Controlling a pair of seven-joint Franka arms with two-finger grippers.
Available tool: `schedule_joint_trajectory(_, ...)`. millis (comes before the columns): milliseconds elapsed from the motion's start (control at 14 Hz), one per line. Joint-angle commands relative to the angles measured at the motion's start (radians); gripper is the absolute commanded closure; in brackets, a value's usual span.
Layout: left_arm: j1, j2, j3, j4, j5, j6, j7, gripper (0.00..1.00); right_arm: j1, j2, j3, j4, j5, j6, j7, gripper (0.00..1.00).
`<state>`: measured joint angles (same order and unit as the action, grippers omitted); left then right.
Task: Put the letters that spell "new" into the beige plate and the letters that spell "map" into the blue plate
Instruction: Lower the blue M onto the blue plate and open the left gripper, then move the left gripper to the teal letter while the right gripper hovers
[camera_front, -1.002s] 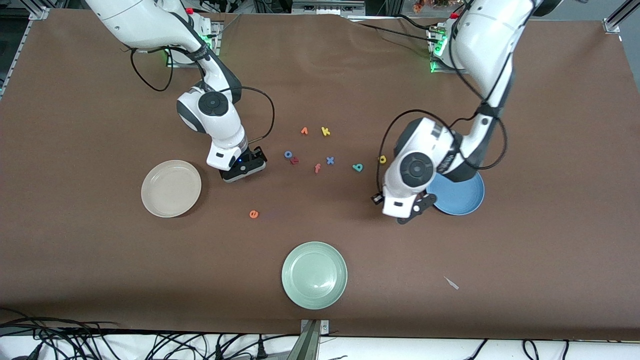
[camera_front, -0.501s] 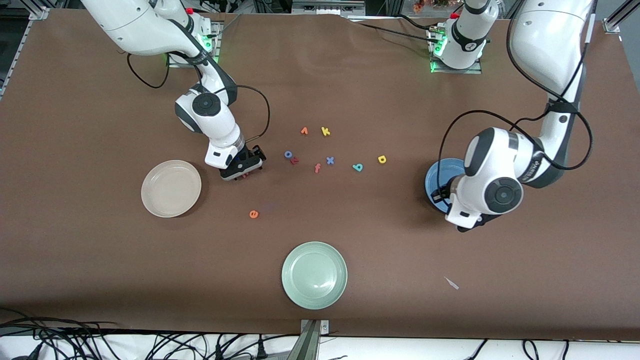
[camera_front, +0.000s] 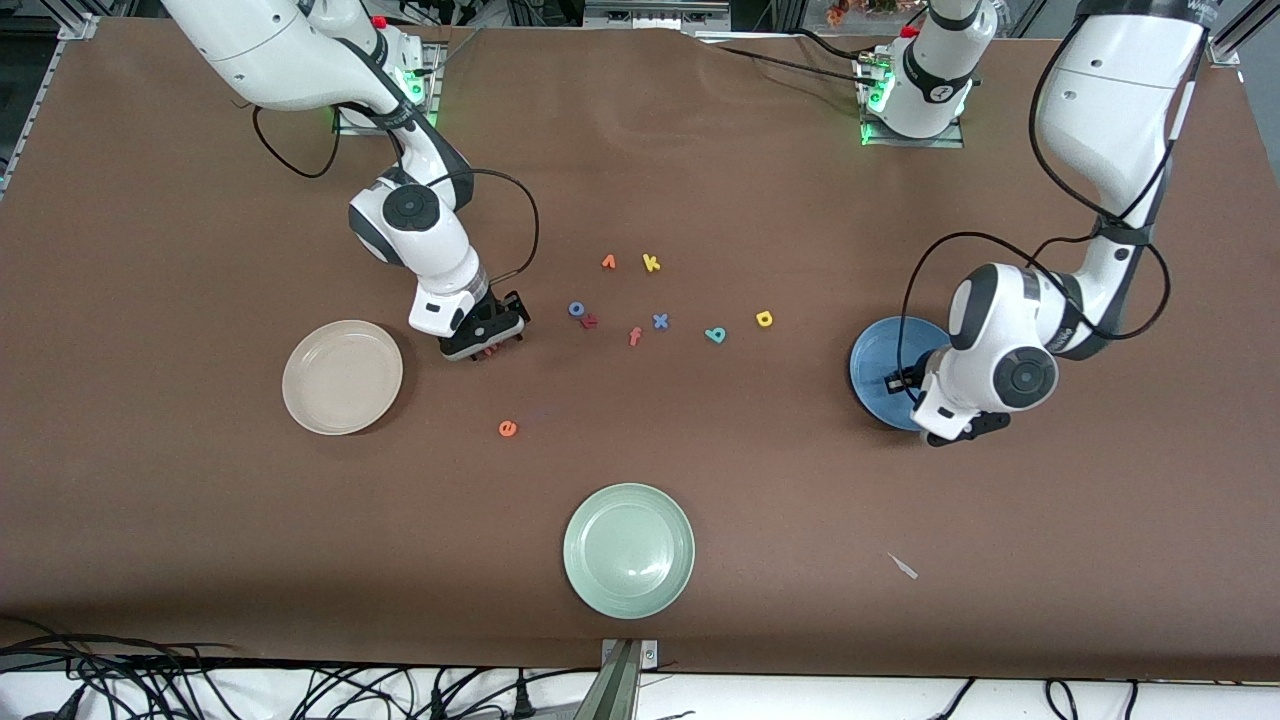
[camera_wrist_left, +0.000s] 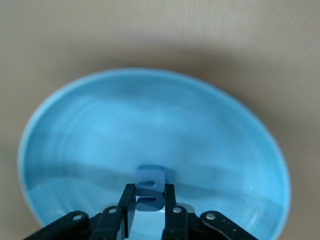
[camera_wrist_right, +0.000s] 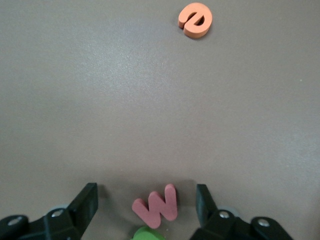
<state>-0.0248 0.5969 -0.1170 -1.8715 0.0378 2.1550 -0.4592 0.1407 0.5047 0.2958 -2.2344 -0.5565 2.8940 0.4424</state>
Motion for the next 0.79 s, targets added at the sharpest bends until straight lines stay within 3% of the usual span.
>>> schedule_joint_trajectory(0, 0.006, -0.069, -0.012, -0.044, 0.033, 0.003, 0.008, 0.0, -0.009, -0.015, 0.002, -0.025, -0.019, 0.016, -0.016, 0.31)
schedule_joint_trajectory(286, -0.009, -0.143, -0.016, -0.002, 0.033, -0.117, 0.008, 0.0, -0.009, -0.02, 0.002, -0.025, -0.019, 0.016, -0.024, 0.53)
schedule_joint_trajectory(430, -0.009, -0.198, -0.053, 0.0, 0.031, -0.15, 0.008, 0.0, -0.009, -0.025, 0.0, -0.025, -0.019, 0.014, -0.039, 0.65)
schedule_joint_trajectory(573, -0.009, -0.242, -0.12, 0.002, 0.03, -0.185, -0.005, 0.0, -0.009, -0.025, -0.004, -0.025, -0.019, 0.014, -0.044, 0.73)
schedule_joint_trajectory(716, -0.009, -0.252, -0.22, 0.003, 0.027, -0.192, -0.103, 0.0, -0.009, -0.028, -0.006, -0.024, -0.019, 0.011, -0.047, 0.75)
